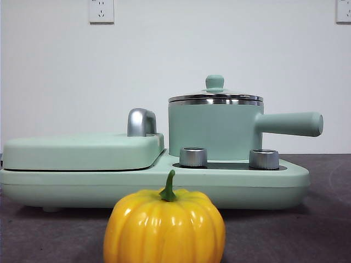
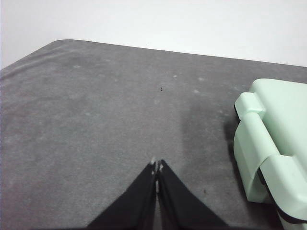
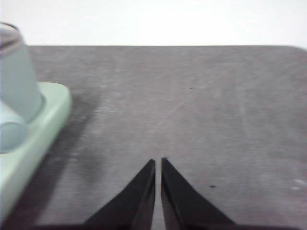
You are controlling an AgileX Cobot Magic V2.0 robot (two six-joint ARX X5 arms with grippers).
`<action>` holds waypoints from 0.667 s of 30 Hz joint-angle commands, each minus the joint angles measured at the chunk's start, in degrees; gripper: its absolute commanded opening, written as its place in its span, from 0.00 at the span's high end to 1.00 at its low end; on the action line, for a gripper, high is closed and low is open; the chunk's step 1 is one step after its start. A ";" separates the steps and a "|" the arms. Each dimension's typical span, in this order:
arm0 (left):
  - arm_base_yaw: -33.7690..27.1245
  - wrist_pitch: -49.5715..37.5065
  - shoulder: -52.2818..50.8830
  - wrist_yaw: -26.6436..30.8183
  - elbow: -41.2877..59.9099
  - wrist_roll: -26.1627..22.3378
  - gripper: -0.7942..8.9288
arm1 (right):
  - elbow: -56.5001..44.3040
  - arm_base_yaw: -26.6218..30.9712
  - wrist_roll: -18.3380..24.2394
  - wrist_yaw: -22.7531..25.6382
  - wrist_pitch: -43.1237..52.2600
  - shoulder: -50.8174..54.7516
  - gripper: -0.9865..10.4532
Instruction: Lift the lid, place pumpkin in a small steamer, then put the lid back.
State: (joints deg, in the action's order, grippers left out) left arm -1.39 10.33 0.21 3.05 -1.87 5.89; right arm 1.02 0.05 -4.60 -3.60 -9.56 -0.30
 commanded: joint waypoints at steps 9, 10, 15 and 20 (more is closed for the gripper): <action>1.49 1.07 1.79 -5.07 -2.32 11.67 0.91 | 4.79 -0.57 -16.85 -10.47 -1.36 0.02 0.90; 2.01 1.05 2.49 -5.35 -3.08 11.74 0.91 | 5.73 -0.76 -17.49 -10.67 -1.73 -0.04 0.90; 5.68 0.96 8.90 -6.16 -8.59 11.67 0.91 | 13.16 -2.08 -19.39 -14.80 -4.94 -2.84 0.90; 9.44 1.22 18.34 -9.77 -16.20 11.52 0.91 | 23.04 -2.64 -16.31 -18.27 -13.64 -8.55 0.90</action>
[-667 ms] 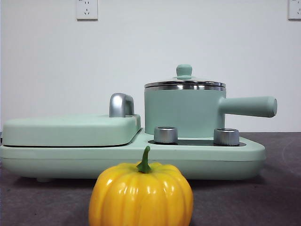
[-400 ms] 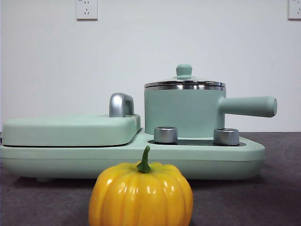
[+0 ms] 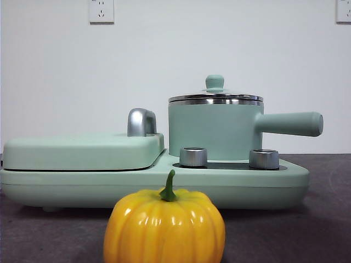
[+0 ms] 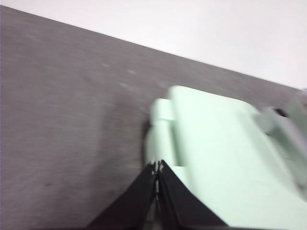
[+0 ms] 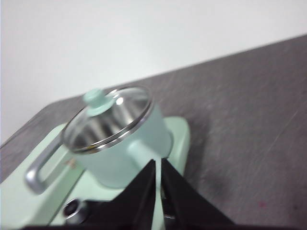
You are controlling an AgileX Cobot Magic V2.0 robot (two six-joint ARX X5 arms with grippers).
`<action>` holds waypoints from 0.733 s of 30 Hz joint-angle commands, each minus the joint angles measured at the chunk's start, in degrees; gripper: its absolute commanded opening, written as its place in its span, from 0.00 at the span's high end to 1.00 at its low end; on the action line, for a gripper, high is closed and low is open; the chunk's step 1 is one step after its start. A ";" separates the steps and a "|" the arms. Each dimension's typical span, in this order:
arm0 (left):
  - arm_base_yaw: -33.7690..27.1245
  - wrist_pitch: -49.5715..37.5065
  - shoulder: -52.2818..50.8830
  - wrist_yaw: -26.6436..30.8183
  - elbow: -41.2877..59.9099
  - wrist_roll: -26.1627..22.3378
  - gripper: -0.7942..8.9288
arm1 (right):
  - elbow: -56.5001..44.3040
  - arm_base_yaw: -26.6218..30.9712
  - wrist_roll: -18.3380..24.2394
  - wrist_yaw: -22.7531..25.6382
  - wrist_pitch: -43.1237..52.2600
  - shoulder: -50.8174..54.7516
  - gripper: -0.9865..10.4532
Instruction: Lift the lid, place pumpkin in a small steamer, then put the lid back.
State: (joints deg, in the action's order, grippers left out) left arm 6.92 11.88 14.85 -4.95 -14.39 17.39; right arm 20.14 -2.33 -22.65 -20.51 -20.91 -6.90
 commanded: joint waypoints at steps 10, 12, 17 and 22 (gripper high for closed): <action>7.50 11.58 26.49 -15.06 -27.10 -9.11 0.91 | 24.92 -0.28 17.59 -13.55 -19.26 -18.43 0.90; 8.50 14.01 29.70 -17.40 -31.04 -10.47 0.91 | 28.46 -0.28 20.94 -15.65 -22.47 -21.66 0.90; 10.56 15.50 34.16 -20.52 -37.44 -11.15 0.91 | 33.68 -0.28 23.34 -17.59 -25.46 -27.17 0.90; 11.10 12.13 34.42 -20.50 -38.10 -10.86 0.91 | 34.21 -0.28 23.30 -16.90 -25.66 -28.30 0.90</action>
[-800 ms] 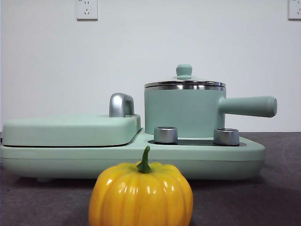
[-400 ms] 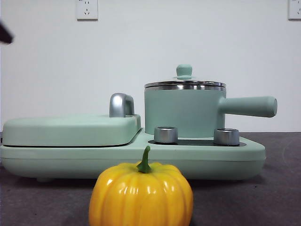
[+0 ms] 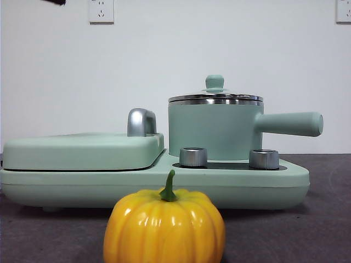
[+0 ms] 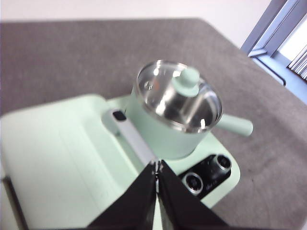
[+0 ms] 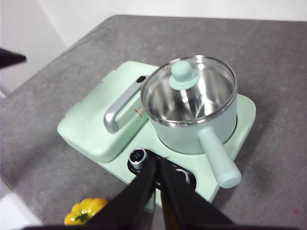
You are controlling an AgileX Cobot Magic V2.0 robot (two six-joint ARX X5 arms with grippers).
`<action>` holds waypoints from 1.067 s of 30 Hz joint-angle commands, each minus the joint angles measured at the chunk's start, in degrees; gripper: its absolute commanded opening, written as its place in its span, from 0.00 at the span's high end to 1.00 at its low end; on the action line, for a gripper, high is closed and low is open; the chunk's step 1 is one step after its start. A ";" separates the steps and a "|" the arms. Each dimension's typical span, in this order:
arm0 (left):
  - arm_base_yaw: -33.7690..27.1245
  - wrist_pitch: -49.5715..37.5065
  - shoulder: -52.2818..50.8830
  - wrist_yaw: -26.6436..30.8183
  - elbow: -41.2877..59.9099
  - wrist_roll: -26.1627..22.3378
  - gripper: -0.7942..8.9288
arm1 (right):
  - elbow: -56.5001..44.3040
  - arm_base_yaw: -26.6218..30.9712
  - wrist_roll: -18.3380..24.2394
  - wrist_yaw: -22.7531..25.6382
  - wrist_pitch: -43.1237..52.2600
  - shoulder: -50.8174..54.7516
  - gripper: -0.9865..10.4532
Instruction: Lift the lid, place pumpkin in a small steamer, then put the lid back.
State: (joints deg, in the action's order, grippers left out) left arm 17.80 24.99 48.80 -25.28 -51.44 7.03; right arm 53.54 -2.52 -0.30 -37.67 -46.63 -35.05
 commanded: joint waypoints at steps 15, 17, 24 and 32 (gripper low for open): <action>0.68 -1.44 4.02 -0.17 -1.46 1.36 0.46 | 0.81 -0.09 0.76 0.15 0.11 -0.09 0.48; 1.57 -1.68 5.29 -0.17 -2.32 1.14 0.46 | 0.81 -0.09 0.76 0.15 0.15 -0.09 0.48; 6.64 -1.68 15.04 -0.02 -10.19 -1.16 0.46 | 0.81 -0.09 0.74 0.15 0.74 -0.09 0.48; 12.28 4.17 31.58 2.23 -27.06 -6.93 0.46 | 0.81 -0.09 0.72 0.15 0.72 -0.07 0.48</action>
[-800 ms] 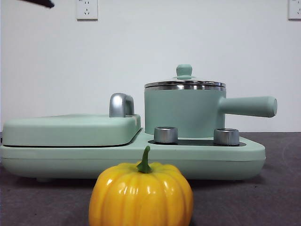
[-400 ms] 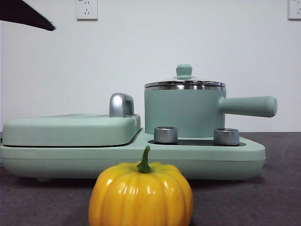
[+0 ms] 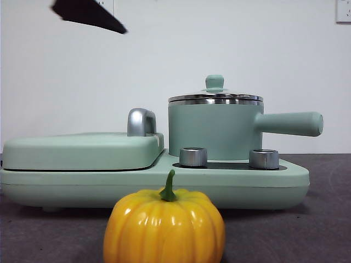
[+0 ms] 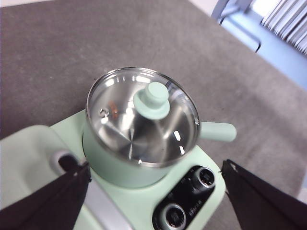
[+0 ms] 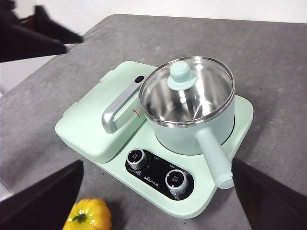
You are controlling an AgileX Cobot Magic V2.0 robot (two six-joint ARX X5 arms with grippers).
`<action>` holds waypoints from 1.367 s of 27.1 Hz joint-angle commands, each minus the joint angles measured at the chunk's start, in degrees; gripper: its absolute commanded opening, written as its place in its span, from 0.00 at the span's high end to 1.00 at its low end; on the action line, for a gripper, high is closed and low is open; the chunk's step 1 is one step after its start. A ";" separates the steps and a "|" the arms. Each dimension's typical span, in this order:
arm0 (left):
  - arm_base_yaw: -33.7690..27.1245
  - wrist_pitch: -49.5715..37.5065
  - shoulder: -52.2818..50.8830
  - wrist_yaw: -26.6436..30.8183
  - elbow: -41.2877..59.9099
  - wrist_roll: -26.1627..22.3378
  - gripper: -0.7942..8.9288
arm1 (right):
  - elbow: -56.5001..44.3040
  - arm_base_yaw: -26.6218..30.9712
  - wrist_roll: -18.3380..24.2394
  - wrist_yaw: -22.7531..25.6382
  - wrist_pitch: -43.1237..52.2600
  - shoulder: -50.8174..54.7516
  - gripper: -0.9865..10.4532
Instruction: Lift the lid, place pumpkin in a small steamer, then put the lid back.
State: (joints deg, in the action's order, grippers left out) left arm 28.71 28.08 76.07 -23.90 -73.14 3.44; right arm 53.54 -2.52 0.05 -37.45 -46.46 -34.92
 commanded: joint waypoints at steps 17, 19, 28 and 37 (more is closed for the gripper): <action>10.73 7.13 29.90 8.15 -31.47 -4.55 0.46 | 0.81 -0.09 -0.96 -0.07 0.59 -0.20 0.48; 11.72 7.19 31.74 9.40 -32.89 -4.55 0.46 | 0.81 -0.09 -0.96 -0.07 0.59 -0.20 0.48; 12.87 8.66 35.43 16.00 -33.31 -4.11 0.47 | 0.81 -0.09 -0.96 -0.07 0.61 -0.20 0.48; 12.87 12.85 35.95 16.00 -33.42 -2.10 0.47 | 0.81 -0.09 -1.14 -0.07 0.98 -0.20 0.48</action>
State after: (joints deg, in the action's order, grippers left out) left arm 41.25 40.73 110.96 -7.77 -104.95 0.71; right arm 53.54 -2.52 -0.43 -37.45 -46.04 -34.92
